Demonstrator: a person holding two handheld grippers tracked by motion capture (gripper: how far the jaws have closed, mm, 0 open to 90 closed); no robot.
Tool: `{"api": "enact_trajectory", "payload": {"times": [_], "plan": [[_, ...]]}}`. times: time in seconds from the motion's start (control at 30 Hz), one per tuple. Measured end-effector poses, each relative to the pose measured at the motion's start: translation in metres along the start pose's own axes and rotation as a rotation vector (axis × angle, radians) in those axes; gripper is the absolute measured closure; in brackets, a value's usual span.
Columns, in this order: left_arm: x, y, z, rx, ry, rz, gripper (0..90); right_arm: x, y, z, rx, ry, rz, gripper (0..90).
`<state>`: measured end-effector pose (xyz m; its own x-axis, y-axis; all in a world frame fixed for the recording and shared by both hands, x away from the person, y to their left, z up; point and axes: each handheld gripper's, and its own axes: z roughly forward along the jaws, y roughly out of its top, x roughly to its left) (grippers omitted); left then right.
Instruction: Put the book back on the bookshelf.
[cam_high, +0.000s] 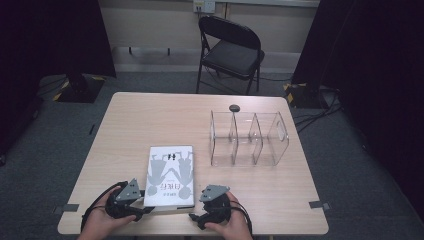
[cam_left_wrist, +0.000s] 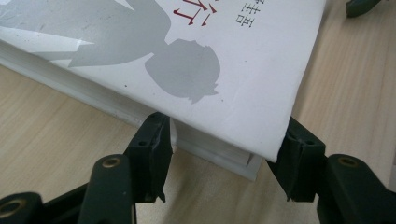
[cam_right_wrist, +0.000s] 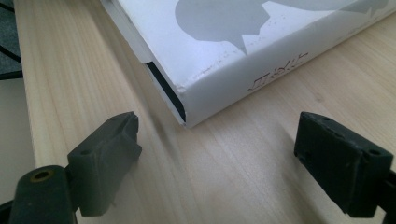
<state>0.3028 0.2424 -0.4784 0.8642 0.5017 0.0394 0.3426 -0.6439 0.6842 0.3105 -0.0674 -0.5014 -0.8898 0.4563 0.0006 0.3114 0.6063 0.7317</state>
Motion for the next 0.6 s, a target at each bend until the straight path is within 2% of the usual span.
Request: {"api": "enact_trajectory", "payload": {"times": [0.33, 0.37, 0.4, 0.6], "plan": [[-0.0011, 0.0034, -0.0045, -0.023, 0.011, -0.002, 43.9, 0.0049, 0.0037, 0.0039, 0.001, 0.008, -0.006, 13.1], [-0.0006, 0.0039, -0.0057, -0.015, 0.015, 0.006, 43.9, 0.0052, 0.0040, 0.0044, 0.000, 0.010, -0.009, 13.1], [-0.0009, 0.0036, -0.0052, -0.027, 0.011, -0.004, 44.0, 0.0057, 0.0043, 0.0047, 0.002, 0.010, -0.007, 13.1], [0.0000, 0.0052, -0.0074, -0.033, 0.005, -0.006, 44.0, 0.0069, 0.0050, 0.0054, 0.002, 0.014, -0.008, 13.1]]}}
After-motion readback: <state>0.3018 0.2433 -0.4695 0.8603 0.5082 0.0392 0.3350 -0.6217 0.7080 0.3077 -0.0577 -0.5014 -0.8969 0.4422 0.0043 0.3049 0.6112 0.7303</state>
